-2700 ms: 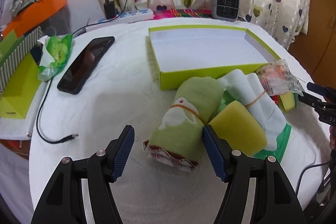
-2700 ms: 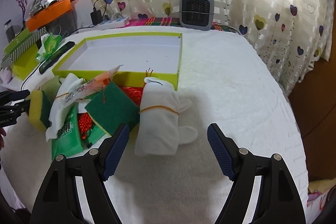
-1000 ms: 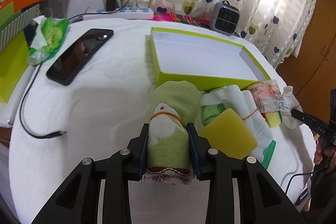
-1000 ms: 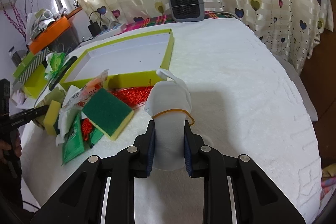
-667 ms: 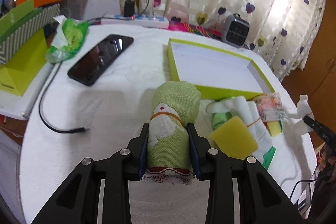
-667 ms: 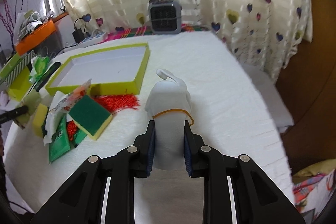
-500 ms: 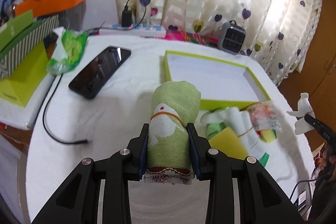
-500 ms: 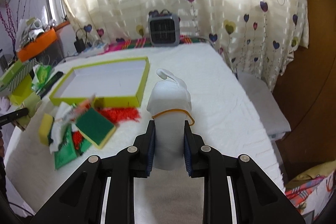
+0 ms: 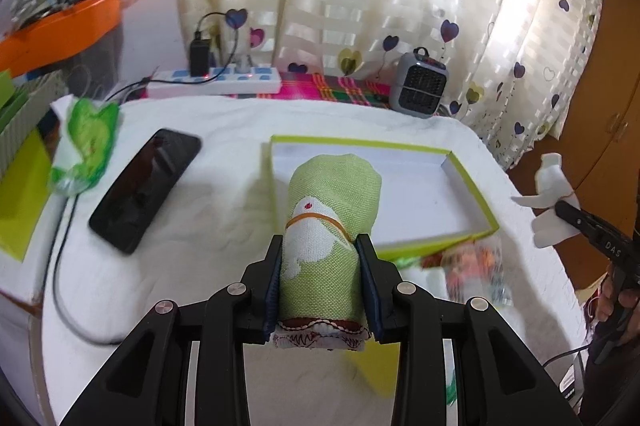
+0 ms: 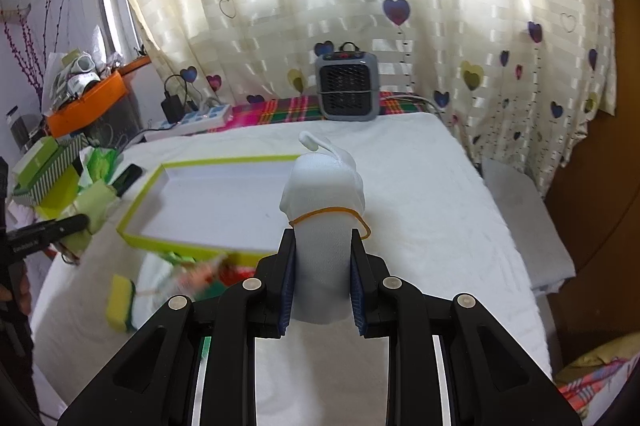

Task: Organize soft objects
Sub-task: 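Carry both rolled towels into the empty yellow-green tray with both tools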

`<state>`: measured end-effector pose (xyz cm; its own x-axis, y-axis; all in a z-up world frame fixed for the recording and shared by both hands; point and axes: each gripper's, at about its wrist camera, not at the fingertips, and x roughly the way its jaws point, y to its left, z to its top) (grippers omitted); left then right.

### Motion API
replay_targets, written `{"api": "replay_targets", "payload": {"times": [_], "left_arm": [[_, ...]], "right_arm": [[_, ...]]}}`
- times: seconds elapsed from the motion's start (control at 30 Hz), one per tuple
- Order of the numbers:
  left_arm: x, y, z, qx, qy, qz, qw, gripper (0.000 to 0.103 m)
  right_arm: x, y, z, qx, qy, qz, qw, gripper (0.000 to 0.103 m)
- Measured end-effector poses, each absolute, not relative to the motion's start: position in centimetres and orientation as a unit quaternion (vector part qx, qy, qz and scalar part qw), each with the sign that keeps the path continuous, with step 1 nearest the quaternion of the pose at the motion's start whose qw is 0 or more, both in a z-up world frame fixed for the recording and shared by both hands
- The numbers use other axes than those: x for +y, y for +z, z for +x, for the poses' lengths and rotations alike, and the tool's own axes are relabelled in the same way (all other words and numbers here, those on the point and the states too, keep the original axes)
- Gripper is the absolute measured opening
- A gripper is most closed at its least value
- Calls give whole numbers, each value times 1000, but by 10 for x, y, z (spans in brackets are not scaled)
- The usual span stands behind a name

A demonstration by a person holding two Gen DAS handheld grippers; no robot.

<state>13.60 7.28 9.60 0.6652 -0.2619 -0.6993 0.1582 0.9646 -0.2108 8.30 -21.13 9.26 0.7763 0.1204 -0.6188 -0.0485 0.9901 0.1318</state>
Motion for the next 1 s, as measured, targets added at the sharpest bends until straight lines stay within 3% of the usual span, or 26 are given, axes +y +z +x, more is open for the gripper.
{"api": "replay_targets", "payload": {"times": [0.63, 1.0], "left_arm": [[20, 58, 241, 451, -136, -71, 879, 32], [12, 36, 264, 466, -121, -44, 876, 32]], "right_arm": [[-168, 50, 193, 412, 103, 50, 904, 25], [-159, 26, 224, 433, 96, 17, 896, 25]]}}
